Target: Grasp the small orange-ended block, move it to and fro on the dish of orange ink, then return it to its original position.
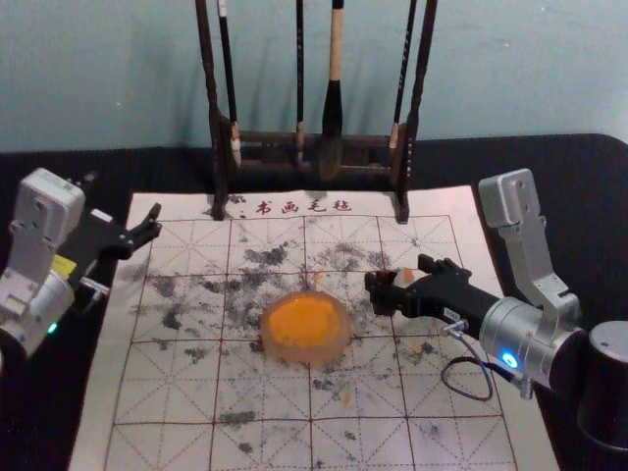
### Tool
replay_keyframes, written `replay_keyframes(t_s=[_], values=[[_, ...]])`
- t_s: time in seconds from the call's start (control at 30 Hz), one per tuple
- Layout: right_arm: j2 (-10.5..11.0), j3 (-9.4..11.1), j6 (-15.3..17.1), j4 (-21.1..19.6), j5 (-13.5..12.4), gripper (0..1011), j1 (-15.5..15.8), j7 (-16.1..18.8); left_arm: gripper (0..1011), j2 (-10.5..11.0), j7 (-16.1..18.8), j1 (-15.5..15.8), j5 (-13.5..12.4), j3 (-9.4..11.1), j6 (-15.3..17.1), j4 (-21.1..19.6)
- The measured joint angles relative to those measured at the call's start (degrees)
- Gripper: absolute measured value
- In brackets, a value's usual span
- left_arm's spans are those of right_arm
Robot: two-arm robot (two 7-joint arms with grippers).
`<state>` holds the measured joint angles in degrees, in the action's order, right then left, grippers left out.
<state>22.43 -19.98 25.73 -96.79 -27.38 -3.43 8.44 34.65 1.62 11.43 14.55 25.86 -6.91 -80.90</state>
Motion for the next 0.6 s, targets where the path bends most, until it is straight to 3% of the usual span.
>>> replay_keyframes(t_s=[0.17, 0.33, 0.6], values=[[0.02, -0.02, -0.04, 0.0, -0.01, 969, 0.0, 0.0, 1001, 0.0, 0.0, 0.0, 0.0, 0.0, 0.0, 0.0], [0.04, -0.05, -0.1, 0.0, -0.02, 869, 0.0, -0.02, 1001, 0.0, 0.0, 0.0, 0.0, 0.0, 0.0, 0.0], [0.09, -0.11, -0.18, 0.02, -0.04, 618, 0.0, -0.03, 1001, 0.0, 0.0, 0.0, 0.0, 0.0, 0.0, 0.0]])
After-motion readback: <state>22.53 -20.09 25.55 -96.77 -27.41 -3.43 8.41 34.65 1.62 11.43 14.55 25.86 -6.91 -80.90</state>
